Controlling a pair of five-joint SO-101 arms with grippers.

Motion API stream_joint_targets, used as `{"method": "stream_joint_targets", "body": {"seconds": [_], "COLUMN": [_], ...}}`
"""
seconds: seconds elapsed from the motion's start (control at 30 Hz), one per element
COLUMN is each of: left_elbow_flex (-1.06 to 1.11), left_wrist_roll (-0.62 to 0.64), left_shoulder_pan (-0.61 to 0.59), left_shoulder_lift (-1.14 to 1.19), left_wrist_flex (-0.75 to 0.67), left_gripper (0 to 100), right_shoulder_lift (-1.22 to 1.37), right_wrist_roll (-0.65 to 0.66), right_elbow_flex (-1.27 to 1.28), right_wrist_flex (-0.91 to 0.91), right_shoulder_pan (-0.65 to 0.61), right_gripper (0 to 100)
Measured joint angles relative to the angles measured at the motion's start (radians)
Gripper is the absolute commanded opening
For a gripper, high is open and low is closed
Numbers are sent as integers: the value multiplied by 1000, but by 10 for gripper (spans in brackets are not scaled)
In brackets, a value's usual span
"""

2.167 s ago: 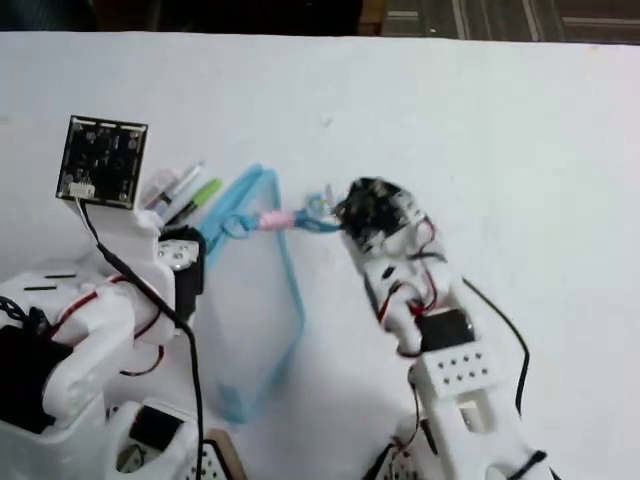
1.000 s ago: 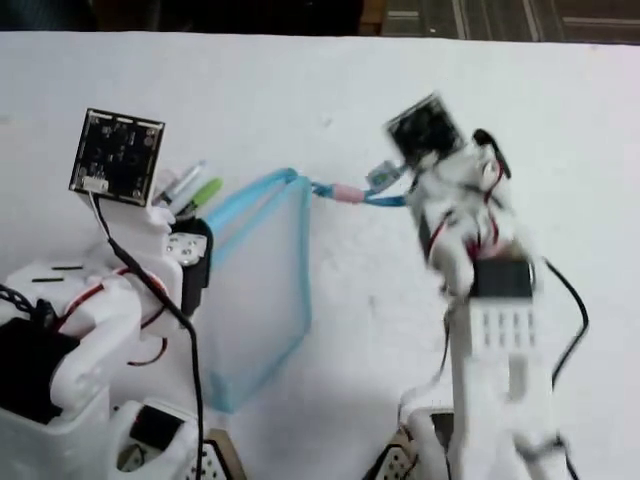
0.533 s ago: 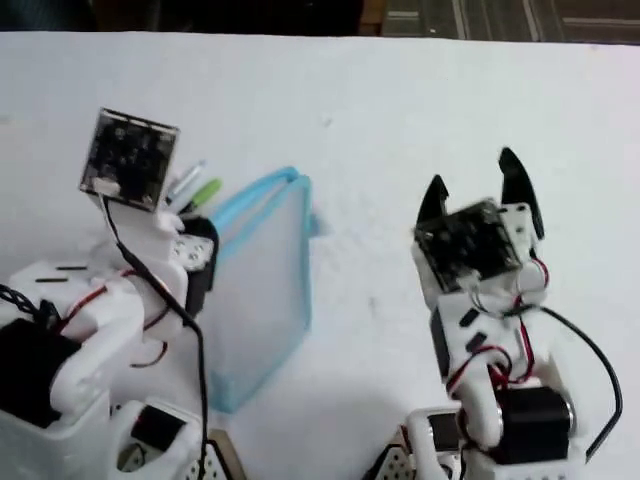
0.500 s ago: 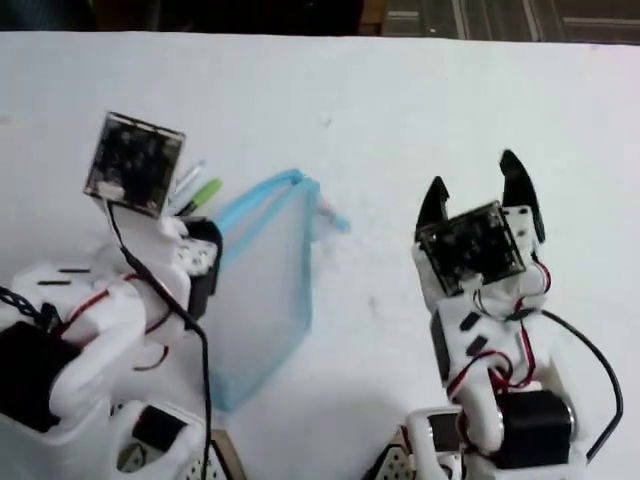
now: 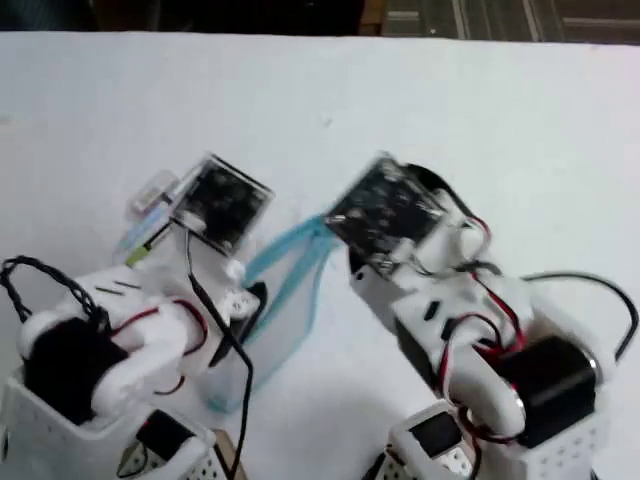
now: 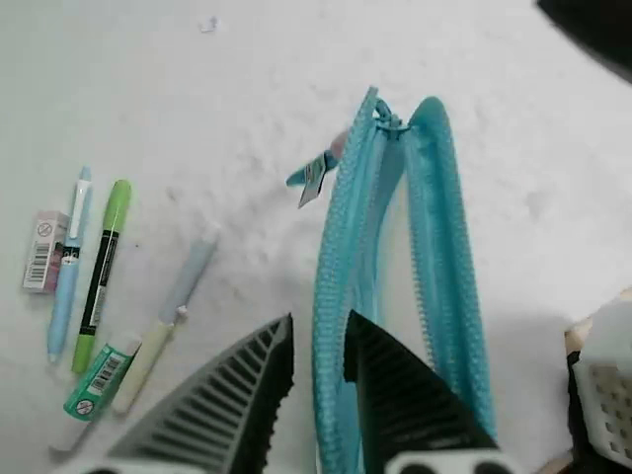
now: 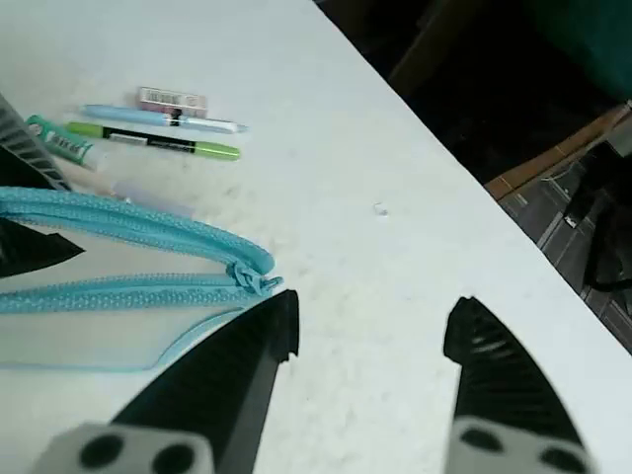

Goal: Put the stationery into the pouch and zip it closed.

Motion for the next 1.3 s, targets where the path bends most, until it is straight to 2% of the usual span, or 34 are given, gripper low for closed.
{"method": "stream_joint_targets", "body": {"seconds": [0.07,0.17,0.4,0.57,0.73,0.83,1.0,1.17,1.3], "left_elbow_flex": [14,18,-54,-241,-454,-508,-377,-150,-63], "left_wrist_roll": [-14,-28,-69,-127,-235,-339,-448,-462,-462], "left_shoulder_pan": [0,0,-40,-97,-100,-106,-104,-104,-104], "left_shoulder_lift": [0,0,0,11,14,2,8,15,15], "left_wrist_flex": [0,0,8,8,8,8,8,-11,-49], "left_gripper": [95,17,24,24,24,24,24,24,24], "right_shoulder_lift": [95,169,186,195,195,195,195,190,190], "right_wrist_roll": [15,20,11,-95,-140,-141,-25,118,143], "right_elbow_flex": [-110,-193,-229,-230,-230,-230,-230,-230,-230], "right_wrist_flex": [35,46,48,0,-31,-26,35,48,48], "right_shoulder_pan": [-5,35,184,315,316,269,170,147,124], "right_gripper": [248,248,248,248,248,248,248,248,248]}}
